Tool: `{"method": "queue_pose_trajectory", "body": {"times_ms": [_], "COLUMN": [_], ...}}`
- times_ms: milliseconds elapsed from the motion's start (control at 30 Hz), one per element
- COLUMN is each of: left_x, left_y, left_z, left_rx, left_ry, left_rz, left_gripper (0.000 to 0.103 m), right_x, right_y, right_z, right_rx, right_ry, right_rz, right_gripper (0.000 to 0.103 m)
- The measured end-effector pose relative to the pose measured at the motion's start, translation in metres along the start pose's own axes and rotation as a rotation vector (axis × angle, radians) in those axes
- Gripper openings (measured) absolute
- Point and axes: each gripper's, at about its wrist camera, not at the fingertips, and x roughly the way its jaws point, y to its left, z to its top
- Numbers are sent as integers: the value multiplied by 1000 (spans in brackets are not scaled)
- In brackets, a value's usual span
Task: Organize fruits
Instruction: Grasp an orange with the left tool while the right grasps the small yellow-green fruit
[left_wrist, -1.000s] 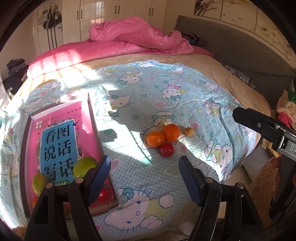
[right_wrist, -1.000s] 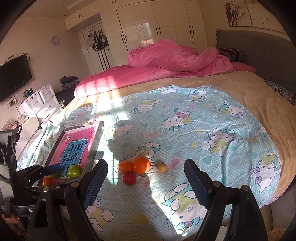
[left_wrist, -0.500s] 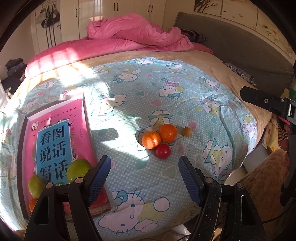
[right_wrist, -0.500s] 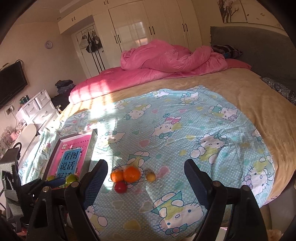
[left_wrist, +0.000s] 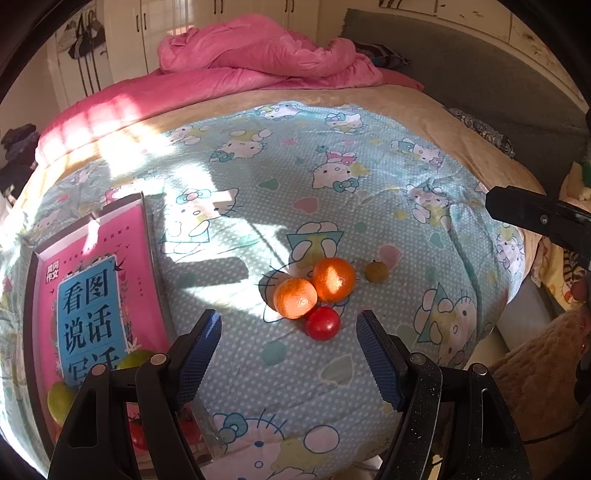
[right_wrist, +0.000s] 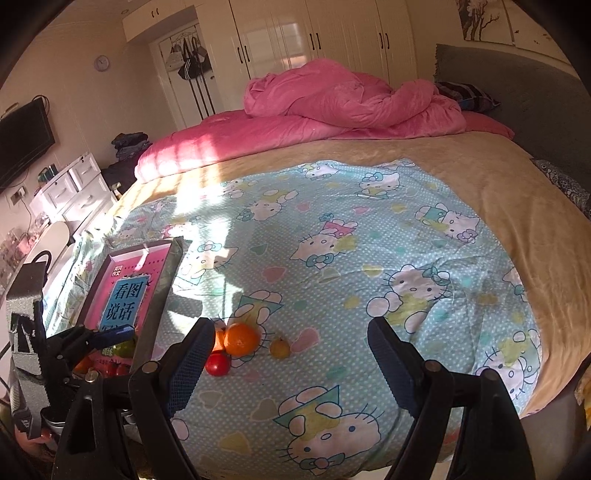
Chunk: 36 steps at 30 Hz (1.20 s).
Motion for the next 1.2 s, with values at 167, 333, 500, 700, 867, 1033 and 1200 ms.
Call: {"method": "queue_pose_trajectory", "body": {"times_ms": [167,333,500,700,867,1033,1200], "left_x": [19,38,56,75,82,82,81], "left_y": [6,7,6,7,10,12,15], "left_z": [7,13,13,13,13,13,15], "left_rx": [-5,2,2,17,0,14,13], "left_ry": [33,60,79,114,121,120,126], "left_rz": [3,-3,-18,-28,-92,-106,-134], "left_gripper": [77,77,77,77,77,77,72], "right_x": [15,41,59,76,92,105,113], "right_y": [1,2,6,6,4,-3,1], "right_z": [-3,-19,-32,-39,-41,-41,-42], "right_rx": [-31,-34,-94,-102,-113,-94,-96], "right_ry": [29,84,133,160,189,204,209], "right_rz": [9,27,7,4,-23,-22,5], "right_gripper": [84,84,84,84,84,77,70]}}
